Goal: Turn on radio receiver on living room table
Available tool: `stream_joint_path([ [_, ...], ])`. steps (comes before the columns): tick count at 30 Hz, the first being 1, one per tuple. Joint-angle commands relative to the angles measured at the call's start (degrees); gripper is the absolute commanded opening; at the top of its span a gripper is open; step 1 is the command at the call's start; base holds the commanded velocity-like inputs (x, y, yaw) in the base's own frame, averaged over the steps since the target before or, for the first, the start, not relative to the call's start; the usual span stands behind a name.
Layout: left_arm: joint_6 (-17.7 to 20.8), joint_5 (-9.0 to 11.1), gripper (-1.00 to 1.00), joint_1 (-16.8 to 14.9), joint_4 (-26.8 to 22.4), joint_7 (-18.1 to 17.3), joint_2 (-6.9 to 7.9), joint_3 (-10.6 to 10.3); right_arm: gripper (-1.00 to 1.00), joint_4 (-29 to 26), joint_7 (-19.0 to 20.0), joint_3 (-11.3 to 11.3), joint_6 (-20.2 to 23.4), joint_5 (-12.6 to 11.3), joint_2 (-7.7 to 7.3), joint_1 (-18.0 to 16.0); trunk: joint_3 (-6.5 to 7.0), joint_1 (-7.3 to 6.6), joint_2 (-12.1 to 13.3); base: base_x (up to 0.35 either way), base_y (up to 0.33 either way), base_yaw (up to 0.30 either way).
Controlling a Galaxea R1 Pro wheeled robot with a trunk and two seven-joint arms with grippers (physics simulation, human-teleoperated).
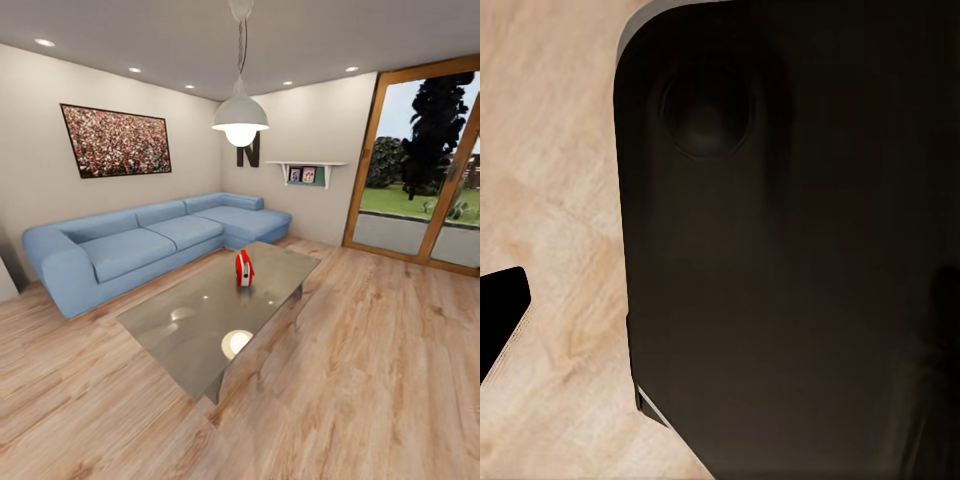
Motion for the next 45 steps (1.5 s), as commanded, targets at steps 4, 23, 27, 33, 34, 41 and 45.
stream_joint_path([
  [4,0.0,0.0,1.0,0.0,0.0,0.0,-0.03,0.0,1.0,0.0,-0.1,-0.1,0.0,-0.1,-0.04,0.0,0.0,0.0,0.0,0.0,0.0,-0.203],
  [23,0.5,0.1,1.0,0.0,0.0,0.2,0.0,-0.1,1.0,0.0,-0.4,-0.1,0.1,-0.1,-0.01,0.0,0.0,0.0,0.0,0.271,0.0,-0.011],
  [27,0.3,0.1,1.0,0.0,0.0,0.2,0.0,-0.1,1.0,0.0,-0.5,-0.2,0.1,-0.2,-0.04,0.0,0.0,0.0,0.0,0.323,0.0,0.0],
  [33,0.1,0.1,1.0,0.0,0.0,0.2,0.0,-0.1,1.0,0.0,-0.5,-0.2,0.1,-0.2,0.0,0.0,0.0,0.0,0.0,0.276,0.0,0.0],
  [34,0.1,0.1,1.0,0.0,0.0,0.2,0.0,-0.1,1.0,0.0,-0.5,-0.2,0.1,-0.2,0.0,0.0,0.0,0.0,0.0,0.132,0.0,0.0],
  [41,0.1,0.1,1.0,0.0,0.0,0.2,0.0,0.0,1.0,0.0,-0.5,-0.3,0.2,-0.2,0.0,0.0,0.0,0.0,0.0,0.045,0.0,0.0],
  [45,0.1,0.1,1.0,0.0,0.0,0.2,0.0,0.0,1.0,0.0,-0.5,-0.3,0.2,-0.2,0.0,0.0,0.0,0.0,0.0,0.003,0.0,0.0],
])
